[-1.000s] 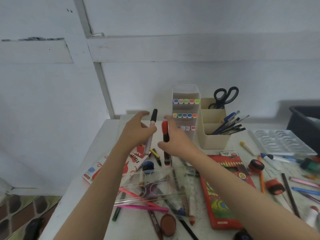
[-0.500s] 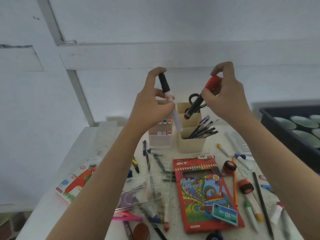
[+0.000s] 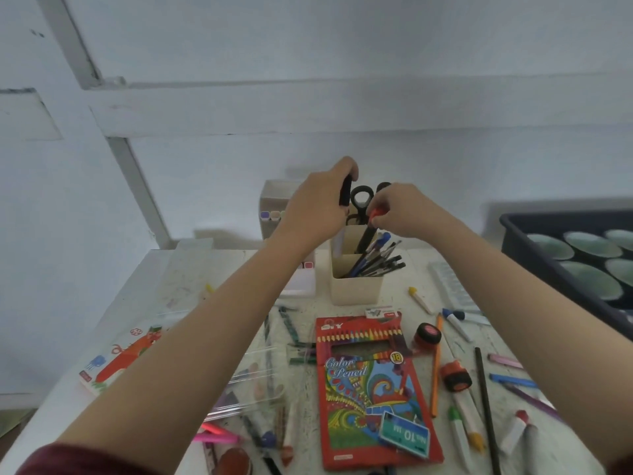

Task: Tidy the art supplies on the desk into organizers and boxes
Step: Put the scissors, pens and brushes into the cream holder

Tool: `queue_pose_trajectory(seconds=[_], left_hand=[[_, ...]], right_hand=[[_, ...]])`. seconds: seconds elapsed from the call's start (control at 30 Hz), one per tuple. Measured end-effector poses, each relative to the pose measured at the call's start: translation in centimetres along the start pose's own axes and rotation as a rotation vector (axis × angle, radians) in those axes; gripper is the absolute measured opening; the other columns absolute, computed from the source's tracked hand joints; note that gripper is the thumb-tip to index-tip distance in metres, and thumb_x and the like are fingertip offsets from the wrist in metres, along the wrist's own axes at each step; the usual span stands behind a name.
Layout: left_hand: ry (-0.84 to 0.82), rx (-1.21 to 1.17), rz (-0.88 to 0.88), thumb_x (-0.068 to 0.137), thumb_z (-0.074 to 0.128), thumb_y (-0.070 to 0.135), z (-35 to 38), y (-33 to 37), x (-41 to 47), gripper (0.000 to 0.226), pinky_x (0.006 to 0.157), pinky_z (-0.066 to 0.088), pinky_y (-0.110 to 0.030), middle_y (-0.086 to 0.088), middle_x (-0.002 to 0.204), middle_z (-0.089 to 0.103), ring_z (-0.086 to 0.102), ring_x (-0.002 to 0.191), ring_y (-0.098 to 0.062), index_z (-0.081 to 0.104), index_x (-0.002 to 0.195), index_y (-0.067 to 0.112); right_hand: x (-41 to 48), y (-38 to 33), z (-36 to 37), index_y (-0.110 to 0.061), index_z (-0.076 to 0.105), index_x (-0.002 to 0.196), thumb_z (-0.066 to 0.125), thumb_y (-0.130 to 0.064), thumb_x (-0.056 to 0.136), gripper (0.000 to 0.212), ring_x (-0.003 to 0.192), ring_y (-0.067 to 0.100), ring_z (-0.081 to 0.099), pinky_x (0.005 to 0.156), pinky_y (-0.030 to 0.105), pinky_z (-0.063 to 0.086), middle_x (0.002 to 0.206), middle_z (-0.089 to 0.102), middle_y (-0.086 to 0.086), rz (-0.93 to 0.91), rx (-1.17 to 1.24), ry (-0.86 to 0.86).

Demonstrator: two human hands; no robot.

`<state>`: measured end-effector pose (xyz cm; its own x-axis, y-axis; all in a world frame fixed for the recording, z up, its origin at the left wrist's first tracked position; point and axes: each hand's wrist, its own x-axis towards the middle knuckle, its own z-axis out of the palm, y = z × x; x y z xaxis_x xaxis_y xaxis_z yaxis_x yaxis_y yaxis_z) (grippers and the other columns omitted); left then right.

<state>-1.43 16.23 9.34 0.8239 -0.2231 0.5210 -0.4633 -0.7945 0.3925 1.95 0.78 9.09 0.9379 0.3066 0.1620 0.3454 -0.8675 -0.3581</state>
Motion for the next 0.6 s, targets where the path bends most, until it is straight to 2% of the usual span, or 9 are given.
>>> queue_pose_trajectory(seconds=[0.07,0.13,0.2,0.33,0.4,0.47,0.53,0.6], left_hand=[[-0.009,0.075,-0.012,0.081,0.065,0.005,0.5,0.2,0.3,0.036,0.069,0.04,-0.024,-0.005,0.092,0.063,0.06,0.081,-0.02,0.047,0.109,0.017],[-0.023,0.208,-0.021,0.082,0.064,0.009,1.0,0.3,0.6,0.033,0.077,0.034,-0.029,-0.002,0.093,0.065,0.06,0.085,-0.022,0.046,0.108,0.019],[-0.027,0.308,-0.032,0.083,0.063,0.012,1.7,0.4,0.9,0.031,0.08,0.027,-0.033,0.001,0.093,0.066,0.059,0.086,-0.022,0.045,0.107,0.021],[-0.041,0.405,-0.043,0.083,0.063,0.014,2.9,0.2,1.1,0.031,0.078,0.02,-0.033,0.002,0.086,0.063,0.048,0.076,-0.018,0.044,0.106,0.022],[-0.083,0.469,-0.04,0.082,0.063,0.015,3.5,0.1,1.1,0.031,0.08,0.023,-0.035,0.002,0.082,0.061,0.046,0.074,-0.019,0.044,0.106,0.022],[-0.123,0.528,-0.025,0.083,0.06,0.014,4.3,0.2,1.1,0.029,0.086,0.028,-0.037,0.003,0.077,0.055,0.05,0.075,-0.02,0.044,0.107,0.021],[-0.133,0.582,-0.007,0.084,0.056,0.013,4.9,0.3,1.1,0.025,0.091,0.029,-0.039,0.005,0.072,0.053,0.055,0.075,-0.021,0.044,0.105,0.02],[-0.125,0.624,0.013,0.084,0.053,0.011,5.2,0.3,1.2,0.021,0.091,0.029,-0.038,0.005,0.068,0.054,0.054,0.068,-0.022,0.044,0.101,0.02]], right_hand=[[0.1,0.3,0.2,-0.009,0.069,0.107,0.062,-0.011,0.086,0.022,0.091,0.017,0.057,0.076,0.024,0.044,0.105,0.065,0.006,0.011,-0.002,-0.043],[0.0,0.5,0.4,-0.009,0.062,0.12,0.063,-0.011,0.086,0.034,0.096,0.018,0.058,0.081,0.025,0.046,0.112,0.065,0.007,0.033,0.053,-0.072],[-0.1,0.9,0.5,-0.01,0.055,0.129,0.063,-0.014,0.087,0.043,0.094,0.014,0.055,0.079,0.021,0.042,0.116,0.063,0.006,0.042,0.114,-0.084],[-0.8,1.9,0.2,-0.011,0.052,0.132,0.059,-0.02,0.09,0.044,0.094,0.011,0.052,0.08,0.019,0.036,0.119,0.063,0.004,0.037,0.183,-0.061],[-1.4,2.3,0.0,-0.01,0.053,0.13,0.058,-0.021,0.09,0.042,0.097,0.014,0.056,0.081,0.021,0.039,0.117,0.064,0.005,0.035,0.213,-0.045],[-2.2,2.8,-0.4,-0.011,0.055,0.128,0.057,-0.02,0.09,0.039,0.094,0.013,0.06,0.075,0.017,0.041,0.11,0.067,0.004,0.026,0.24,-0.038],[-3.0,3.5,-0.7,-0.014,0.057,0.124,0.056,-0.02,0.09,0.034,0.083,0.006,0.062,0.067,0.011,0.04,0.096,0.068,-0.003,0.019,0.269,-0.024],[-3.9,4.2,-1.2,-0.018,0.057,0.123,0.056,-0.021,0.091,0.032,0.077,-0.001,0.063,0.065,0.01,0.041,0.09,0.066,-0.008,0.027,0.286,-0.003]])
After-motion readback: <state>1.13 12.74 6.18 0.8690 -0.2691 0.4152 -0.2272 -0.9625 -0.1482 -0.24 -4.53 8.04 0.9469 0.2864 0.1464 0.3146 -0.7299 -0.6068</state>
